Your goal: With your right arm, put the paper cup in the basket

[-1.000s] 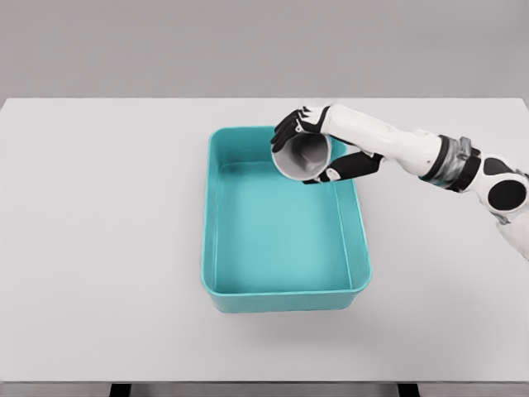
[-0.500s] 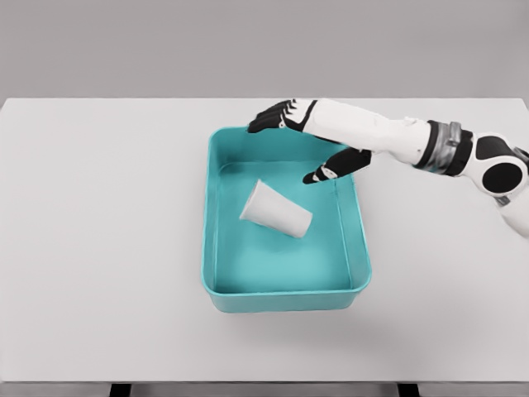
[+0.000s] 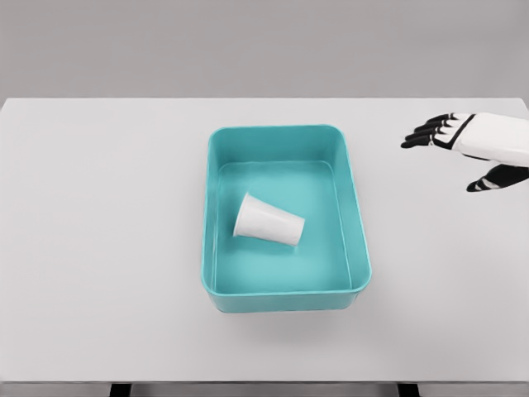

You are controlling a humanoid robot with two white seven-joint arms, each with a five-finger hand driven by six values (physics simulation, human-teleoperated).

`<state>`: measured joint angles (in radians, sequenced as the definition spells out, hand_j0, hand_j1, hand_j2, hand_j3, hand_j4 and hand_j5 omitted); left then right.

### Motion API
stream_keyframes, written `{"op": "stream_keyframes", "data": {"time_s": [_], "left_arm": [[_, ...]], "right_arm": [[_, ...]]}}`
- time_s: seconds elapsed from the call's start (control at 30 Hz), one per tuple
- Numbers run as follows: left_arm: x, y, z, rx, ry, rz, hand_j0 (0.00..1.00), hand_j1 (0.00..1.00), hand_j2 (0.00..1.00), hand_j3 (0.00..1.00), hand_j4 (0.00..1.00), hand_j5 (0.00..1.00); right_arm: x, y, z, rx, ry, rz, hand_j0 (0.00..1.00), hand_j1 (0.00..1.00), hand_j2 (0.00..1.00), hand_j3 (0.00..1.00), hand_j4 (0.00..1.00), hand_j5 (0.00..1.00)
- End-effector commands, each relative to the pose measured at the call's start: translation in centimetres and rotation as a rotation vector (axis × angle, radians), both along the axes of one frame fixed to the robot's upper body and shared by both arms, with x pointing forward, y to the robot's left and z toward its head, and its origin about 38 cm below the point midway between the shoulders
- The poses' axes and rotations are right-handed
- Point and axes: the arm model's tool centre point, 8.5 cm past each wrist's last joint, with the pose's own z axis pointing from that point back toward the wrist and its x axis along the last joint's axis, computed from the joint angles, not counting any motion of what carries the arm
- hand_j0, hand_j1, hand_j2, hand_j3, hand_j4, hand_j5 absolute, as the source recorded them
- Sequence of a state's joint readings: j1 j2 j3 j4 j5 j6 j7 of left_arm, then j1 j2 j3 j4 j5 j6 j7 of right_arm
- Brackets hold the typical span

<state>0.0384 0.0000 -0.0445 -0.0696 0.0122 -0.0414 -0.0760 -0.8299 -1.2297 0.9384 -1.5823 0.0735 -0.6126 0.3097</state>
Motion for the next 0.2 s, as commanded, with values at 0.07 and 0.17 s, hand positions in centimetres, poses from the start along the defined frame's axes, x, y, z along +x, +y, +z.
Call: {"op": "stream_keyframes", "data": {"time_s": [0.07,0.17], "left_arm": [[-0.1,0.0,0.0,-0.001,0.002,0.006,1.00,1.00,1.00,1.00,1.00,1.00],[-0.3,0.0,0.0,-0.002,0.007,0.010,1.00,1.00,1.00,1.00,1.00,1.00]], "right_arm": [[0.2,1.1,-0.2,0.012,-0.006,0.025,1.00,1.00,1.00,1.00,1.00,1.00],[-0.1,1.1,-1.8,0.013,0.033,0.023,1.00,1.00,1.00,1.00,1.00,1.00]]}}
